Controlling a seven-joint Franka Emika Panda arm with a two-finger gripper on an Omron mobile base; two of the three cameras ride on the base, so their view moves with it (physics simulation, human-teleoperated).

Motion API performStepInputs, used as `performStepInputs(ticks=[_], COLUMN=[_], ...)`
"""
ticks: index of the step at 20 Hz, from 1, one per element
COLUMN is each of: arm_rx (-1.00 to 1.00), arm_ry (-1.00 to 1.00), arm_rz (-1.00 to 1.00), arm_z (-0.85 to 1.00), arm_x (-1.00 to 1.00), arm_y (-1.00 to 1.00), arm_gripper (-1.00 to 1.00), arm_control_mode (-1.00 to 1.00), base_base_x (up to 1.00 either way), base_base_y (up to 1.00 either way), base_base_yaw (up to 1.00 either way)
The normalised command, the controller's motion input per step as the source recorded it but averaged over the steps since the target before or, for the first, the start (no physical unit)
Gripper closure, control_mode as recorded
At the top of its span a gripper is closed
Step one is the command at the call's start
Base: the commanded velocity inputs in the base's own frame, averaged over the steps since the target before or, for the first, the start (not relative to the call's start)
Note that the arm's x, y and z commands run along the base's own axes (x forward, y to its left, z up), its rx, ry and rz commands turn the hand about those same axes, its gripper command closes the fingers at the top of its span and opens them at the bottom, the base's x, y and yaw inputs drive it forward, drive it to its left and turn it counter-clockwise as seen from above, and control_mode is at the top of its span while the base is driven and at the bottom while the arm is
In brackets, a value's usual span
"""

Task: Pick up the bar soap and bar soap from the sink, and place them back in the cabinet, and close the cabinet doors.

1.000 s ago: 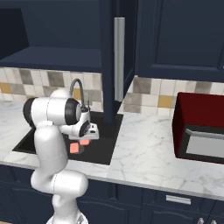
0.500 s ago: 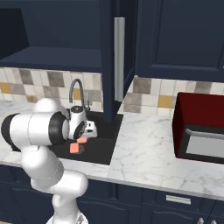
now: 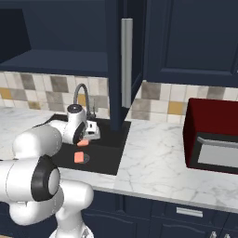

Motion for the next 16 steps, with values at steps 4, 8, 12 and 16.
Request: performStepInputs(ticks=[4,8,12,16], arm_rx=[0.00,0.00,0.00,0.00], arm_ry=[0.00,0.00,0.00,0.00], arm_rz=[-0.06,-0.07,-0.07,-0.04], arm_z=[0.86,0.79,0.71,0.69], arm_x=[-0.26,-0.27,-0.27,-0.18], arm_y=[0.00,0.00,0.00,-0.01], arm_gripper=[1.00,1.00,1.00,1.00], arm_control_mode=[-1.00,-1.00,-1.00,-1.00], base_base_x=[0.00,0.00,0.00,0.00], base_base_y=[0.00,0.00,0.00,0.00], base_base_yaw=[0.00,0.00,0.00,0.00])
